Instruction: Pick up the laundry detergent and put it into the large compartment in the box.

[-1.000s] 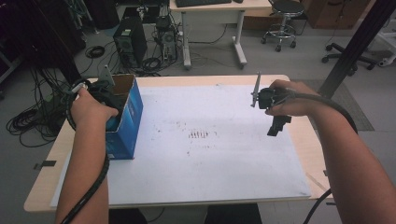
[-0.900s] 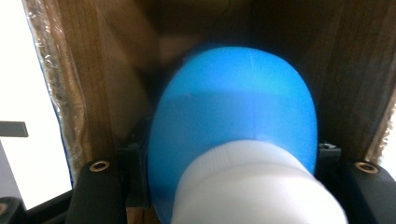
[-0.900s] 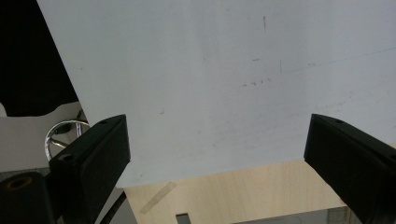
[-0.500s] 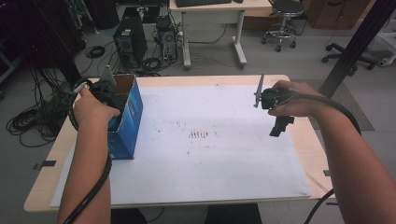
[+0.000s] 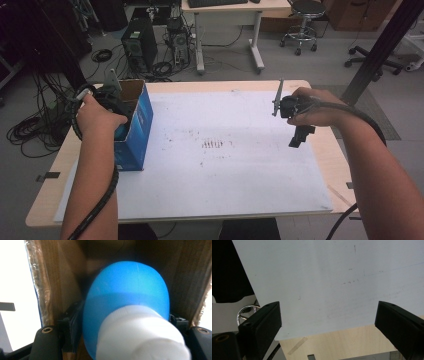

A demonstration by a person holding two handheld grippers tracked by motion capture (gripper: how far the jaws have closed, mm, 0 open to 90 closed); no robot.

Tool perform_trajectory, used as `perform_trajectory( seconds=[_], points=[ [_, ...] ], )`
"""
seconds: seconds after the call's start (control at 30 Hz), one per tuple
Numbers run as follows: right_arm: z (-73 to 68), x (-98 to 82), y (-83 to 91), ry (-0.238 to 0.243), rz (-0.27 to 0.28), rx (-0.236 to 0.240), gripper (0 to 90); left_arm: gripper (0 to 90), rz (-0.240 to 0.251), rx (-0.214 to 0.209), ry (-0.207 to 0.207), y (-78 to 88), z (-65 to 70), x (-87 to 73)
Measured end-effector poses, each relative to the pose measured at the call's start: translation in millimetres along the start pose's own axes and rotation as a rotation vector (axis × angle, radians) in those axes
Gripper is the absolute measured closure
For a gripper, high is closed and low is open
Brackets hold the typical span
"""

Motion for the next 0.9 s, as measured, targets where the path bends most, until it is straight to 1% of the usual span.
perform_trajectory(
  seconds=[0.27, 0.33, 0.37, 0.5, 0.63, 0.7, 0.9],
  points=[
    [-0.1, 2.8, -0.6, 0.000, -0.002, 0.001, 6.8, 29.2, 0.010, -0.002, 0.010, 10.3, -1.5, -1.8],
    [0.2, 3.9, -0.3, 0.008, 0.001, 0.000, 6.7, 27.8, 0.011, 0.001, 0.012, 11.7, -2.2, -2.2],
    [-0.3, 4.0, 0.0, 0.003, 0.000, 0.001, 6.8, 27.4, 0.010, -0.001, 0.013, 12.3, -2.3, -2.5],
    [-0.5, 4.8, 0.5, 0.009, 0.002, -0.001, 6.8, 25.7, 0.013, 0.004, 0.015, 13.8, -2.7, -2.9],
    [-0.6, 4.6, 0.5, 0.009, 0.003, -0.003, 6.8, 24.8, 0.018, 0.004, 0.016, 15.5, -2.2, -3.1],
    [-0.8, 3.9, 0.9, 0.007, -0.003, -0.001, 6.7, 24.6, 0.021, 0.005, 0.014, 17.8, -2.3, -3.5],
    [-0.9, 3.7, 2.5, 0.006, 0.002, -0.004, 6.7, 24.7, 0.026, 0.005, 0.020, 24.8, -1.0, -5.1]
  ],
)
Point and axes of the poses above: each handheld gripper's, and its own axes: y roughly backward along the jaws, x roughly out of its top, z roughly to its right, the point moved 7 cm from there along -y, roughly forward along the jaws, and after that the axes turned 3 degrees about x, right-handed, at the moved point
